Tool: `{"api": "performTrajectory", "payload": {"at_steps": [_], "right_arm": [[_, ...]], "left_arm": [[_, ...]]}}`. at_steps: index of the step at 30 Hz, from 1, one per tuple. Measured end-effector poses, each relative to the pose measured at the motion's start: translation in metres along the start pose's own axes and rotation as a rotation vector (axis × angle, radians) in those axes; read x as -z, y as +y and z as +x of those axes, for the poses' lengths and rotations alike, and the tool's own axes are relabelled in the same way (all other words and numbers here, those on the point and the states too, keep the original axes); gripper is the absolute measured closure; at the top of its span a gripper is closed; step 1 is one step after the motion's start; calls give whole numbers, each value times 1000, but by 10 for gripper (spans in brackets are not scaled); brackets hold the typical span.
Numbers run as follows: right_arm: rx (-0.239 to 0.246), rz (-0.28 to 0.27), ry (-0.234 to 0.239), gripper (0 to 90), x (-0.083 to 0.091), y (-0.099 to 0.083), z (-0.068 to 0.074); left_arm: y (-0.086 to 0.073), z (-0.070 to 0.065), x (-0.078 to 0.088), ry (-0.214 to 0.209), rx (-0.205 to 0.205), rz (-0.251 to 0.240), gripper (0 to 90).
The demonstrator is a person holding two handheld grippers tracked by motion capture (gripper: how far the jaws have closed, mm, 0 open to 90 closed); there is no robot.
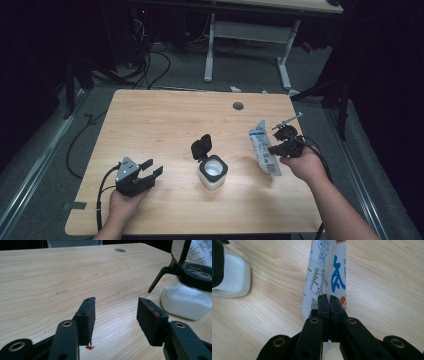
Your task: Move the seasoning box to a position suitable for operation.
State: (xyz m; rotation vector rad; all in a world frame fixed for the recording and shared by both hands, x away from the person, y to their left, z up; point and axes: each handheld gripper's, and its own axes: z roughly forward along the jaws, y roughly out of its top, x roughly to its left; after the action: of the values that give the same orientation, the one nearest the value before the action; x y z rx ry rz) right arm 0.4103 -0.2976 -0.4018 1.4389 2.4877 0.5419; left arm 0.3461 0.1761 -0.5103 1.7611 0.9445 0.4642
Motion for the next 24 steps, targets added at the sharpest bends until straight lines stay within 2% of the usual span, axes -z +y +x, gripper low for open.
{"api": "performTrajectory", "payload": {"at_steps": [5, 6, 9, 21, 24], "right_arm": [[-16, -53, -8, 900, 0, -9, 1], [-10, -63, -24, 900, 0, -10, 1], [-15, -86, -20, 900, 0, -13, 3], [-12, -180, -30, 900, -3, -26, 9], [-28, -206, -25, 900, -4, -30, 10]], "left_arm": [[0, 0, 0, 13, -15, 3, 510], [-1, -1, 0, 16, -21, 7, 522], [-1, -1, -1, 17, -26, 5, 527], [-2, 1, -1, 21, -22, 8, 483], [-2, 0, -2, 21, -26, 12, 483]]}}
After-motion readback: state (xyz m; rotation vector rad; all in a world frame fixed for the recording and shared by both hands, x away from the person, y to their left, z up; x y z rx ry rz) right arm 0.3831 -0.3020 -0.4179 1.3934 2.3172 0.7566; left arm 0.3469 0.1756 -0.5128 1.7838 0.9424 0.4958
